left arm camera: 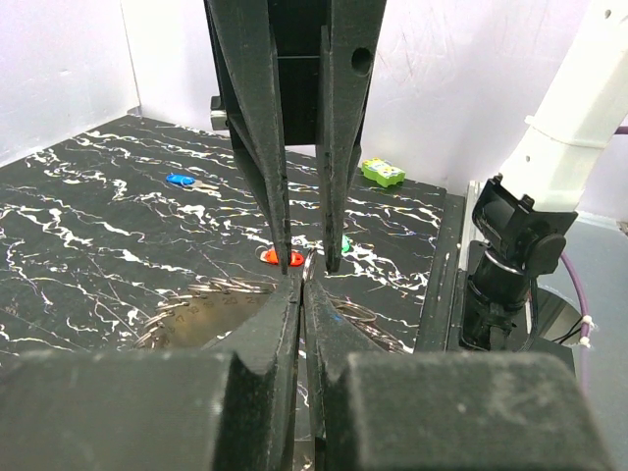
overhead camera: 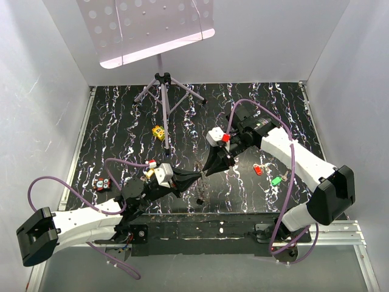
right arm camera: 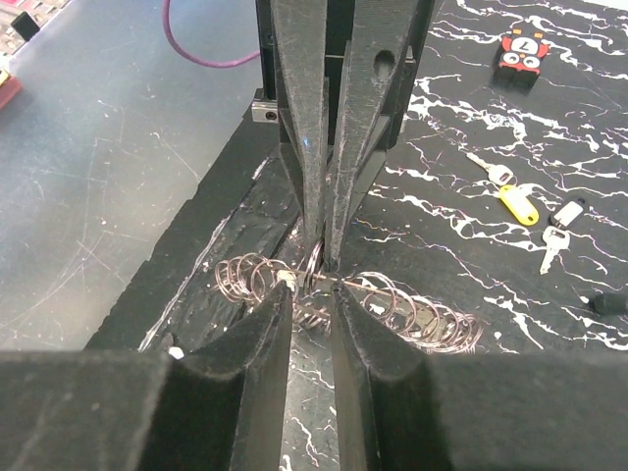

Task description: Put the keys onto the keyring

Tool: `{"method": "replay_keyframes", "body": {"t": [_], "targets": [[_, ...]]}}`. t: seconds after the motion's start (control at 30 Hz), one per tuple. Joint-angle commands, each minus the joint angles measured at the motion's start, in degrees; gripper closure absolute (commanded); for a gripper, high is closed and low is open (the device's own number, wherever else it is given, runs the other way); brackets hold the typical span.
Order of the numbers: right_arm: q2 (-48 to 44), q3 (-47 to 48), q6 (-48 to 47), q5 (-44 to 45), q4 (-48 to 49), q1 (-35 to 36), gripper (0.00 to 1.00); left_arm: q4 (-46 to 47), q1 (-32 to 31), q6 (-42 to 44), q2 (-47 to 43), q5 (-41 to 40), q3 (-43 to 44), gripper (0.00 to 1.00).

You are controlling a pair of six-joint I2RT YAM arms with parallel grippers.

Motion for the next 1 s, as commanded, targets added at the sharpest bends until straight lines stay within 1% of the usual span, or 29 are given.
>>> {"method": "replay_keyframes", "body": {"t": [0.0, 0.17, 0.23, 0.27, 0.3, 0.43, 0.63, 0.73, 0.8, 0.87, 0.97], "targets": [[0.4, -0.3, 1.0, 0.5, 1.6, 0.8, 0.73, 3.1, 0.3, -0.3, -0.4, -0.3, 0.6, 1.0], [0.5, -0.5, 1.8, 1.1, 2.4, 1.4, 0.8, 3.5, 0.3, -0.7, -0.5, -0.8, 0.2, 1.0], [0.4, -0.5, 2.6, 1.0, 2.9, 1.6, 0.84, 3.4, 0.3, -0.8, -0.4, -0.8, 0.2, 1.0], [0.3, -0.5, 3.3, 0.9, 3.4, 1.7, 0.89, 3.3, 0.3, -0.8, -0.5, -0.8, 0.2, 1.0], [0.4, -0.5, 4.0, 0.8, 3.6, 1.8, 0.98, 3.1, 0.3, -1.0, -0.5, -0.8, 0.1, 1.0], [-0.3, -1.8, 8.4, 1.0, 6.5, 2.3, 0.99, 3.3, 0.3, -1.4, -0.6, -1.2, -0.3, 1.0], [-1.3, -2.1, 16.8, 5.5, 8.8, 2.3, 0.99, 2.3, 0.3, -1.7, -0.3, -1.9, -0.4, 1.0], [-1.5, -0.6, 12.9, 6.6, 3.6, 2.4, 0.99, 2.0, 0.3, -2.2, 0.1, -2.4, -0.7, 1.0], [-1.5, 0.4, 9.8, 6.9, 0.6, 2.3, 0.99, 2.1, 0.3, -2.7, 0.1, -3.0, -1.1, 0.93], [-1.1, 1.4, 7.7, 7.6, -1.9, 2.3, 0.99, 1.9, 0.3, -3.1, -0.1, -3.5, -1.4, 0.82], [0.0, 3.1, 6.5, 9.9, -5.5, 2.4, 0.99, 1.0, 0.3, -3.3, -0.7, -3.8, -1.6, 0.75]]}}
